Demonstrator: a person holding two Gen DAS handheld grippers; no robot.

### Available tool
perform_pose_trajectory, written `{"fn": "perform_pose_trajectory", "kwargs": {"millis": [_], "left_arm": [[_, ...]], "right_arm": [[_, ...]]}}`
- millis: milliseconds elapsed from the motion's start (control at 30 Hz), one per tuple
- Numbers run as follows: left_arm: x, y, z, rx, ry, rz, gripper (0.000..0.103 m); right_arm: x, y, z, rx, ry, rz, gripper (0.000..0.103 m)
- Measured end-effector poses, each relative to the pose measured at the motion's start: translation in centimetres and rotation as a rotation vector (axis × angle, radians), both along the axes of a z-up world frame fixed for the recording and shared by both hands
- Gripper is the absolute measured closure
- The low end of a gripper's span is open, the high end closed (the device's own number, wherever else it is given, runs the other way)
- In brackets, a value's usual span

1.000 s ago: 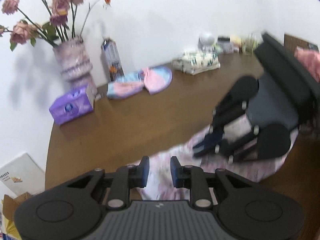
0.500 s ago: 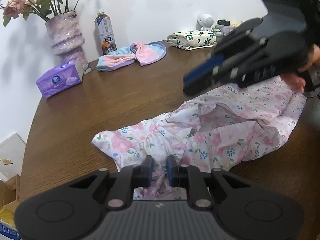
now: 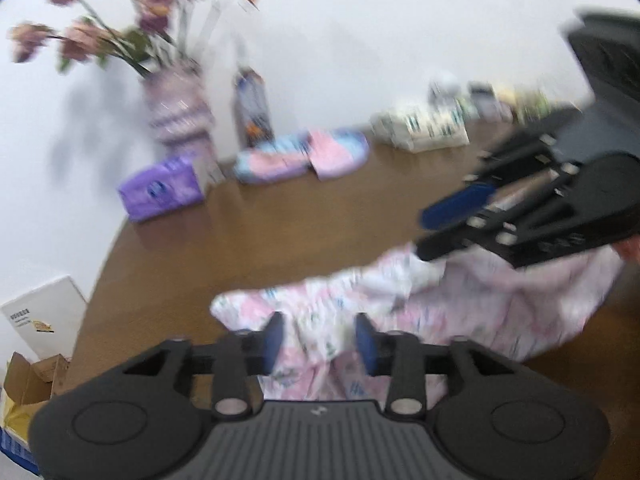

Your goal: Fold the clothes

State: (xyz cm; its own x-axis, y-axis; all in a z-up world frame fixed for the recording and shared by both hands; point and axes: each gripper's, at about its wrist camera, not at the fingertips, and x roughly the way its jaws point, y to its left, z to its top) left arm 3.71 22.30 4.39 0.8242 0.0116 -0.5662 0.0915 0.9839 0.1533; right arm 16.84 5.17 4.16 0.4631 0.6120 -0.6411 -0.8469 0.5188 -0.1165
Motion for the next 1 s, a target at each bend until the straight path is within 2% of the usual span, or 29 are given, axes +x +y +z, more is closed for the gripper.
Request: {"fn": "perform_pose_trajectory", "kwargs": {"millis": [33, 67, 100, 133, 267, 333, 400, 533, 700, 833, 1000], "left_arm": [[-0.5, -0.2, 0.2, -0.01, -0.025, 0.017, 0.041], [-0.9, -0.4, 0.3, -0.02, -0.05, 0.034, 0.03], [-1.4, -0.6, 0.5, -0.03, -0.075, 0.05, 0.024], [-1.7, -0.9, 0.5, -0.036, -0.095, 0.067, 0.014], [-2.8, -2.2, 0.4, -0.057, -0.13, 0.13, 0.01], [-3.4, -2.7, 0.5, -0.091, -0.15, 0.144, 0.008], [-4.0, -3.3, 0.5, -0.13, -0.167, 0.15, 0.006], [-4.6, -4.8, 0.0, -0.188, -0.163, 0.177, 0.003], [-5.4, -7.0, -0.7, -0.301, -0.157, 0.212, 0.003], [-5.5, -8.5, -1.3, -0.314, -0.151, 0.22, 0.003], [-5.2, -9.1, -2.4, -0.352, -0.129, 0.278, 0.003]], "right_arm": [[-0.6, -1.1, 0.8, 0.042, -0.01, -0.029, 0.079], [-1.2, -2.0, 1.3, 0.068, -0.022, -0.047, 0.067], [-1.9, -2.9, 1.8, 0.093, -0.034, -0.065, 0.056], [-2.4, -3.9, 1.9, 0.1, -0.038, -0.083, 0.052], [-4.4, -7.8, 2.3, 0.127, -0.053, -0.159, 0.021], [-5.3, -9.7, 2.0, 0.129, -0.054, -0.207, 0.016], [-6.1, -11.5, 1.6, 0.137, -0.057, -0.255, 0.002], [-7.0, -14.5, 1.1, 0.154, -0.051, -0.335, 0.001], [-7.6, -17.8, 0.3, 0.202, -0.003, -0.448, 0.001], [-8.4, -20.1, -0.6, 0.239, 0.037, -0.501, 0.0], [-9.4, -22.0, -2.2, 0.231, 0.048, -0.573, 0.0]]}}
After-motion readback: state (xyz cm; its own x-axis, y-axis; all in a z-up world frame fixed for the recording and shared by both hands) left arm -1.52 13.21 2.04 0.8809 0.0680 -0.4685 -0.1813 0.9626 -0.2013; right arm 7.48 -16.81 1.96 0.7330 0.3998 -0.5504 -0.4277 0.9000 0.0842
